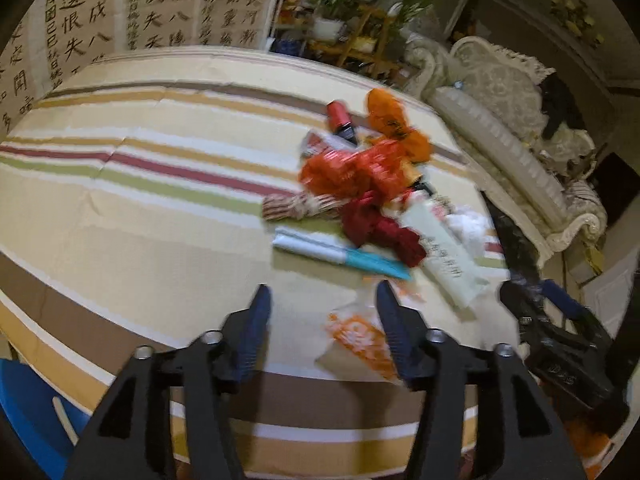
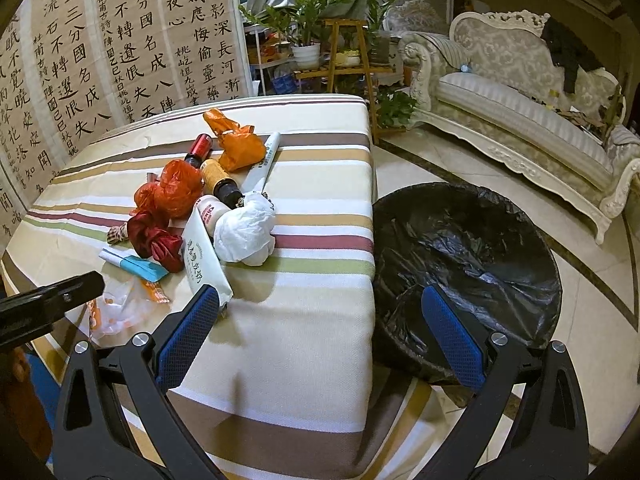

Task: Collect trash
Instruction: 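Grasp the orange-printed snack wrapper with the left gripper and lift, then carry wrapper to bin with left tool while right tool grasps white milk carton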

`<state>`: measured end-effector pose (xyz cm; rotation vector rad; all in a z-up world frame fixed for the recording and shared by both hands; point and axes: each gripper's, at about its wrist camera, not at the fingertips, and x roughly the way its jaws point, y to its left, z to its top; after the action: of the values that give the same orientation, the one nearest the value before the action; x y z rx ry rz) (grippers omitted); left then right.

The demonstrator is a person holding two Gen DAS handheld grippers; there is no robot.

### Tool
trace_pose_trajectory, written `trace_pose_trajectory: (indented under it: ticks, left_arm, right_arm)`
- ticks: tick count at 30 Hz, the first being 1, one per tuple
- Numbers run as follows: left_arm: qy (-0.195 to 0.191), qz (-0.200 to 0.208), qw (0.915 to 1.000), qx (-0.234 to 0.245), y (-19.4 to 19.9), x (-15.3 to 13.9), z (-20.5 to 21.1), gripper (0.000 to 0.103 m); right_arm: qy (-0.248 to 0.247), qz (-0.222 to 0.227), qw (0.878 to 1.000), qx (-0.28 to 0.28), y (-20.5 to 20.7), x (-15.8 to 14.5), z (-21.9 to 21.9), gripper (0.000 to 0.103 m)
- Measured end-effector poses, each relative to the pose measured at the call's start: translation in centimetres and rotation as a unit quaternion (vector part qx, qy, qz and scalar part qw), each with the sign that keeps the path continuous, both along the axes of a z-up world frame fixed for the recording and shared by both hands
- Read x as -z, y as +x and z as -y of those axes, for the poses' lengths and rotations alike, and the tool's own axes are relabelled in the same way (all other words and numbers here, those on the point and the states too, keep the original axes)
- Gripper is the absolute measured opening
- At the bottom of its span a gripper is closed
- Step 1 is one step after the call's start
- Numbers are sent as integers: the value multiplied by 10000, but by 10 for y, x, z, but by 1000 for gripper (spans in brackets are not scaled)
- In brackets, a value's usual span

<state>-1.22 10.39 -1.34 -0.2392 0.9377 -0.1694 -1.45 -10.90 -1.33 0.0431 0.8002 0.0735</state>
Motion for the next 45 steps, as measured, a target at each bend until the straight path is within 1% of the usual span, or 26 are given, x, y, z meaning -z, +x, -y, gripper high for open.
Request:
trace_pose_trajectory:
  ticks: [1,2,4,7,10,11,14,18,23,30,33,35,39,41,42,44,45]
  left_arm:
    - [33,127,9999,62,-3,-4,5,63]
    - [115,232,9996,132,-5,-7,10,64]
    - [284,311,9987,272,-7,-8,21,65]
    - [429,261,9978,434,-8,-1,33,65]
    - [549,170,9973,456,-4,6,37,64]
    - [603,162,9971,435,-4,8,38,58]
    - [670,150,9964,505,-3,11,41,49]
    - [792,233,9947,615,-7,11,45,47]
    - [727,296,9950,612,-12,10,43,45]
    - [561,457,9959,552,-20,-3,30,45]
    - [489,514,9963,485,-22,-8,22,45]
    - [466,573,9964,410,-24,-10,15,45]
    - [531,631,9964,211,-22,-10,3,45]
    - [591,654,9961,80,-21,-9,-4,45]
    - [612,653,9960,36,-20,-8,-6,45]
    - [605,633,9961,-53,-18,-5,-13,45]
    - [589,620,9963,-80,-17,-4,-15,45]
  right_arm:
    - [12,6,10000,-2,-1,0,0,99]
    - [16,13,10000,-4,-1,0,1,99]
    - [25,39,10000,-8,-4,-1,1,99]
    - [35,94,9999,28,-9,-3,5,99]
    - [57,120,9999,95,-13,-4,10,99]
    - [59,126,9998,123,-15,-5,12,99]
    - [62,128,9998,169,-17,-5,16,99]
    - [59,134,9997,170,-17,-4,16,99]
    - [17,117,9999,100,-16,-4,11,99]
    - [-53,146,9999,-28,-12,-9,-3,98]
    - [-67,130,9998,-123,-7,-9,-10,96]
    - [-61,96,9997,-202,-4,-8,-17,83]
    - [23,-62,9992,-397,4,-4,-28,74]
    - [35,-115,9987,-501,7,-1,-35,62]
    - [49,-154,9984,-551,8,0,-38,59]
    - [101,-234,9975,-654,11,3,-44,48]
    - [127,-267,9971,-696,12,4,-46,45]
